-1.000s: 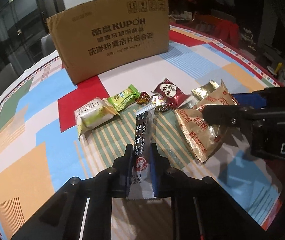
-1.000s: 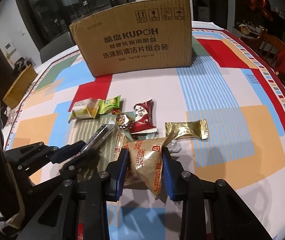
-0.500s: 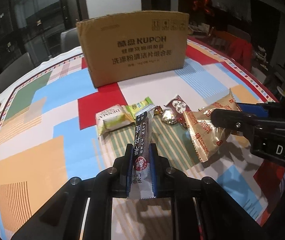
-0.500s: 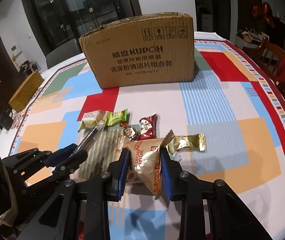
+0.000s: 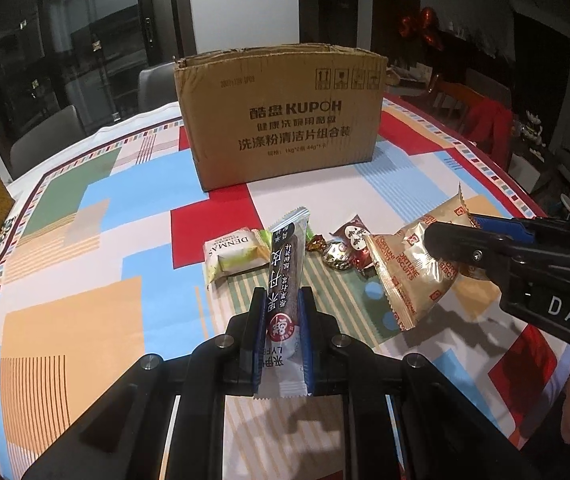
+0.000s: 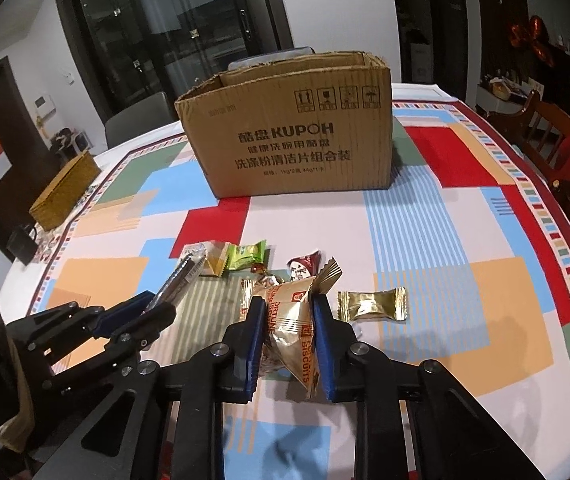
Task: Organize snacks
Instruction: 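Lift both held snacks and carry them over the cardboard box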
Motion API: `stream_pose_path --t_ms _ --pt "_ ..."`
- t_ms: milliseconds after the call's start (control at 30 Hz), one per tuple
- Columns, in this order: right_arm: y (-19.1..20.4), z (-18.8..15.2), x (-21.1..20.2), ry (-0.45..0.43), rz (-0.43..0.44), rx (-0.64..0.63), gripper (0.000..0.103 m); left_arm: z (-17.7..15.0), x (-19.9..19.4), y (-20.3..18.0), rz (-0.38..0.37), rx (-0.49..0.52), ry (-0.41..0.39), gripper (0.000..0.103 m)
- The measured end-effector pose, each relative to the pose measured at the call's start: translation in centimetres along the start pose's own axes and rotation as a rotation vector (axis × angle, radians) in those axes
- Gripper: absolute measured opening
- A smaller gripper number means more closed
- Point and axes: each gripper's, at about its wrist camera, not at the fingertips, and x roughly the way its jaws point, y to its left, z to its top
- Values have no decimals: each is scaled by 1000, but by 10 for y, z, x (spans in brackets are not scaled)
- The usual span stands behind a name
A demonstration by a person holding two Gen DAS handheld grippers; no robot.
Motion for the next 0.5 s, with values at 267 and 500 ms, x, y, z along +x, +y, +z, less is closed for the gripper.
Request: stream_pose_path --t_ms 267,500 --pt "2 2 -6 -21 -5 -22 24 2 -5 2 12 -23 -11 16" --pt "1 17 -14 -60 -14 -28 24 17 -13 4 18 -42 -40 16"
